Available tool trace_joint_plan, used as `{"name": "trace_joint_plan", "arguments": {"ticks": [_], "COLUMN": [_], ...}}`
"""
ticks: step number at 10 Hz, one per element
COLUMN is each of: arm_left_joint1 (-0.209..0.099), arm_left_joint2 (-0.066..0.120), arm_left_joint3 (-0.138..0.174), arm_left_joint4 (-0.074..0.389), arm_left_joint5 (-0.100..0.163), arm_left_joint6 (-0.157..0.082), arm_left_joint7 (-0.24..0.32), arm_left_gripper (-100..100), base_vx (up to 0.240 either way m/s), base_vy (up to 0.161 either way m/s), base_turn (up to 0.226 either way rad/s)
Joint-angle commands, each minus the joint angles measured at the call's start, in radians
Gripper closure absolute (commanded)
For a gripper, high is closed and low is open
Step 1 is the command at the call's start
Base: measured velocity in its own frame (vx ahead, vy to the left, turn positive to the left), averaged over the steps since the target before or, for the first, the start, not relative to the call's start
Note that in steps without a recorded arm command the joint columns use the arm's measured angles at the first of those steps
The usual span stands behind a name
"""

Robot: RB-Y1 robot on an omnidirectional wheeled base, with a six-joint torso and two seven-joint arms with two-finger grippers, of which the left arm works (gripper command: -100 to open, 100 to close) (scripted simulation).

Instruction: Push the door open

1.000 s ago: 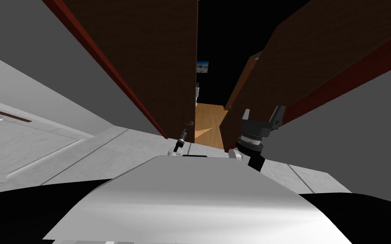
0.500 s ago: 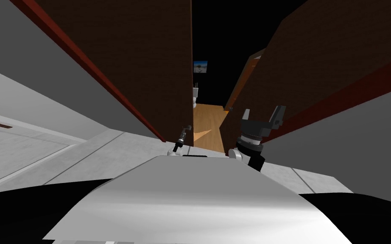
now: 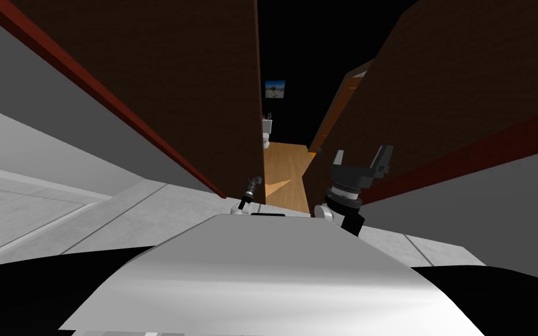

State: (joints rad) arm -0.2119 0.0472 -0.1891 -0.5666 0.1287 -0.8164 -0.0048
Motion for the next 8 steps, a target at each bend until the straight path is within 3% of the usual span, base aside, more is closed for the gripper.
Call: {"name": "trace_joint_plan", "arguments": {"ticks": [1,5,8], "arm_left_joint1": [0.001,0.001,0.000], "arm_left_joint2": [0.000,0.000,0.017], "arm_left_joint3": [0.000,0.000,0.025], "arm_left_joint4": [0.000,0.000,0.002], "arm_left_joint5": [0.000,0.000,0.012], "arm_left_joint6": [0.000,0.000,0.001], "arm_left_joint7": [0.000,0.000,-0.009], "arm_left_gripper": [100,100,100], "base_vx": [-0.026,-0.008,0.115], "base_vy": [0.004,0.002,-0.060], "base_turn": [-0.002,-0.003,0.031]}}
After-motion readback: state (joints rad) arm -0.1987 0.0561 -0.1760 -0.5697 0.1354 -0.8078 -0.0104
